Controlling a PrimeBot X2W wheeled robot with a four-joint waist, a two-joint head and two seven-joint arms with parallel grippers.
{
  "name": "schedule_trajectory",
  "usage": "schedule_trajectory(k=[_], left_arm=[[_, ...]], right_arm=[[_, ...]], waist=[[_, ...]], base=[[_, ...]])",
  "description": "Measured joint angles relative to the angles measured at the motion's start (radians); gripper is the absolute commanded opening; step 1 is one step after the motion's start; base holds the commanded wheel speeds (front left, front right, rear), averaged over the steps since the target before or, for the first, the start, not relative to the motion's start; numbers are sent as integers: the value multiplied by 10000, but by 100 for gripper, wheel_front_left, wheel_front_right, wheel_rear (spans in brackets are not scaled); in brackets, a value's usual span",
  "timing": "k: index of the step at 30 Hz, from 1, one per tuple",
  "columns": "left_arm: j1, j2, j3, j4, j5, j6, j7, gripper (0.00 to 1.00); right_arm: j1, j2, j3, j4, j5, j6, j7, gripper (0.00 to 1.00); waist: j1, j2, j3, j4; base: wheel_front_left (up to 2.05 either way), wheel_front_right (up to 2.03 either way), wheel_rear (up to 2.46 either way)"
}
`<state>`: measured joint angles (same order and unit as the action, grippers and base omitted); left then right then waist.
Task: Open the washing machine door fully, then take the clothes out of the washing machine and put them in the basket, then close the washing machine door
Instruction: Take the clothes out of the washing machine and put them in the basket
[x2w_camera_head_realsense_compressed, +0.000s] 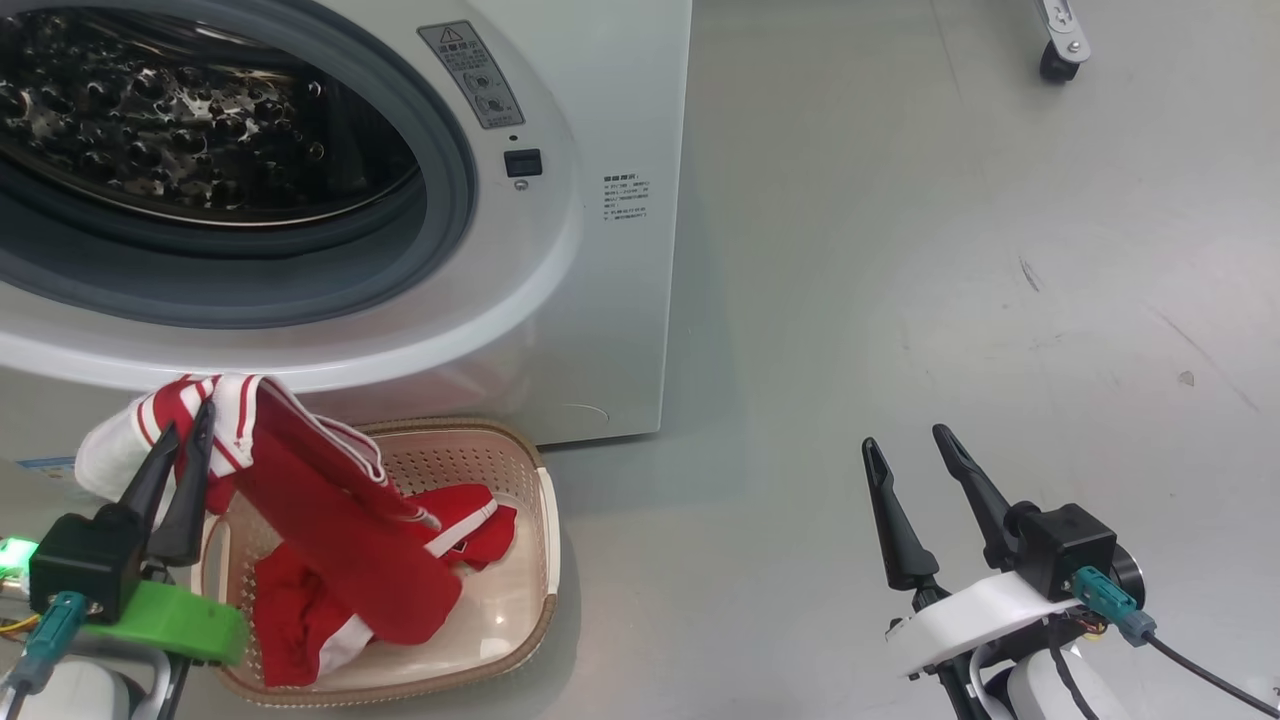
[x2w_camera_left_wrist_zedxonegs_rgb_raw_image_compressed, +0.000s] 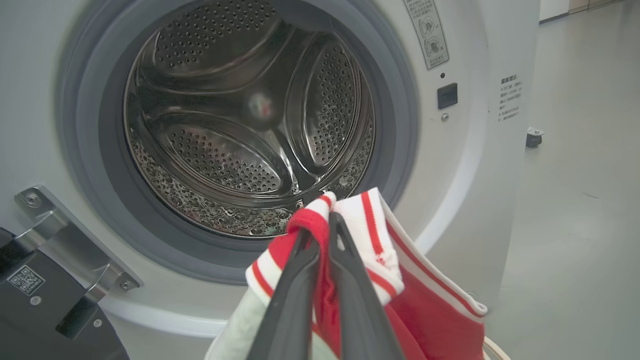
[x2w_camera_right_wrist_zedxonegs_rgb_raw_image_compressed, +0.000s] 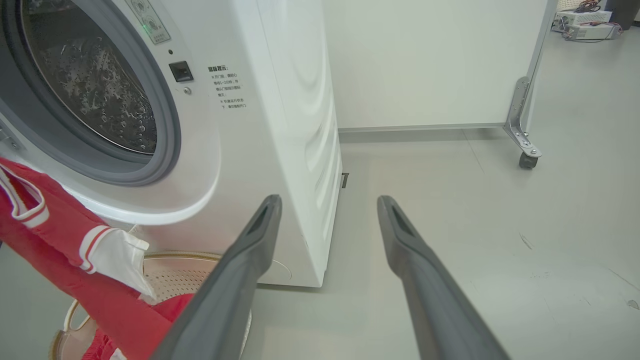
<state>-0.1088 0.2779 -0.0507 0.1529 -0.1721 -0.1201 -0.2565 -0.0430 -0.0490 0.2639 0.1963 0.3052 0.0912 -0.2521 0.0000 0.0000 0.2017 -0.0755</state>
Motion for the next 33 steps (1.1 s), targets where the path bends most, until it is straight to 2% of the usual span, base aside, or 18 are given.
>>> schedule_trajectory(k=[9,17,24,33], left_arm=[[-5,558,-539,476,773,-12,0,0],[-5,604,-1478,1923,1112,-82,0,0],[-230,606,-1666,3202,1108,-84,17,0],[-1362,805,-1910,4073,1104,-84,226,0]], right_arm=[[-40,2,107,-36,-13,0,0,100],[-288,2,355,-171,-4,-8,0,100],[-404,2,562,-320,25,-84,0,100],[-629,2,771,-639,136,-328,0,100]], waist=[[0,0,155,-137],[0,0,476,-415],[0,0,926,-717],[0,0,1699,-1168]], base=[[0,0,0],[0,0,0],[0,0,0],[0,0,0]])
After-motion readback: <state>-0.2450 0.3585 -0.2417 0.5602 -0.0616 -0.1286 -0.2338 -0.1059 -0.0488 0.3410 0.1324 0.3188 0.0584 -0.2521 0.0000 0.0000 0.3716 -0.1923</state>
